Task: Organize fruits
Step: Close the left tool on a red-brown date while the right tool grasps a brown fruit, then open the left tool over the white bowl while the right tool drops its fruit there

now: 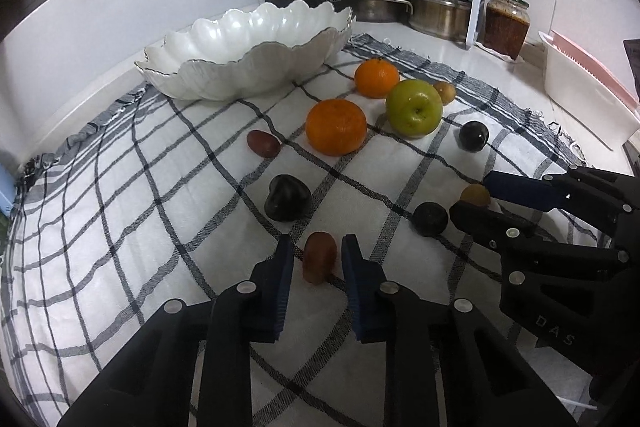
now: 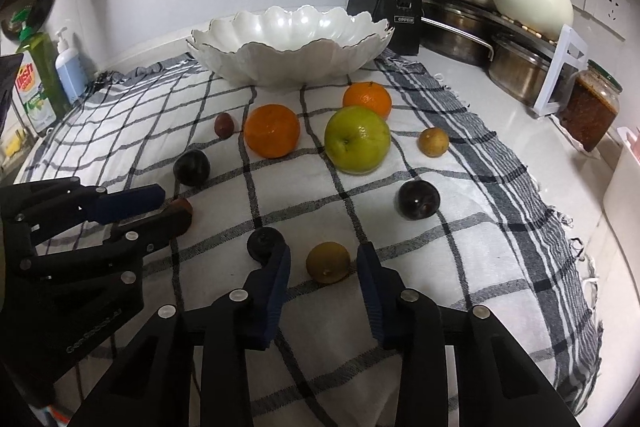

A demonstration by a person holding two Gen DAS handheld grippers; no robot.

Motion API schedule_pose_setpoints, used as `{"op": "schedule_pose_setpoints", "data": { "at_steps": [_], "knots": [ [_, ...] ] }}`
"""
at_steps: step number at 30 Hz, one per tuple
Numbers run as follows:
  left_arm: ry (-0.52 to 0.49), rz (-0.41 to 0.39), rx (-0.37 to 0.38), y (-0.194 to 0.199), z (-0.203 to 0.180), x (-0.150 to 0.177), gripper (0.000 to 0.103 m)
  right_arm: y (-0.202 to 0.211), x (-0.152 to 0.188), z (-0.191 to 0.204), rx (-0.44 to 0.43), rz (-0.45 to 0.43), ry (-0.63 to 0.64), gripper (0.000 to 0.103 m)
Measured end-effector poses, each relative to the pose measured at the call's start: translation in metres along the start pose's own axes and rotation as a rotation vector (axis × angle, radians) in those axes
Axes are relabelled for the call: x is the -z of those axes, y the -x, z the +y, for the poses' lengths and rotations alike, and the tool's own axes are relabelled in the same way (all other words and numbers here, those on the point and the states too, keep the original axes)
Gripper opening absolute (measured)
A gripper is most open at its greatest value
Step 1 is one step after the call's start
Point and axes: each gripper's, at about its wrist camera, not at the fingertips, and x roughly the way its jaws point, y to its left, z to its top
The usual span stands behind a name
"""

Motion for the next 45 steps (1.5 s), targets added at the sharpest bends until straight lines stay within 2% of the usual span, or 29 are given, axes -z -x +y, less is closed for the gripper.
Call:
{"op": "schedule_pose_setpoints", "data": {
  "at_steps": [6,13,21,36,45],
  "knots": [
    [0.0,0.007,0.02,-0.004,0.001,0.0,0.018,-0.004,0.0,0.0,0.012,0.012,-0.001,0.025],
    [0.0,-0.012,0.029,0.002,0.002,-0.001,0.016,0.007,-0.003,-0.001,0.021,-0.012,-0.02,0.025],
    [0.02,-0.091,0.027,0.03,0.014,-0.014,0.016,0.026,-0.016,0.005,0.002,-0.07,-0.031,0.025],
    [0.057,-0.213,0.036,0.062,0.043,-0.055,0.016,0.044,-0.06,0.012,-0.018,-0.187,-0.092,0.025],
    [0.121,-0.253,0.0,0.067,0.049,-0.094,0.016,0.044,-0.108,-0.003,-0.075,-0.261,-0.041,0.025]
  ]
}}
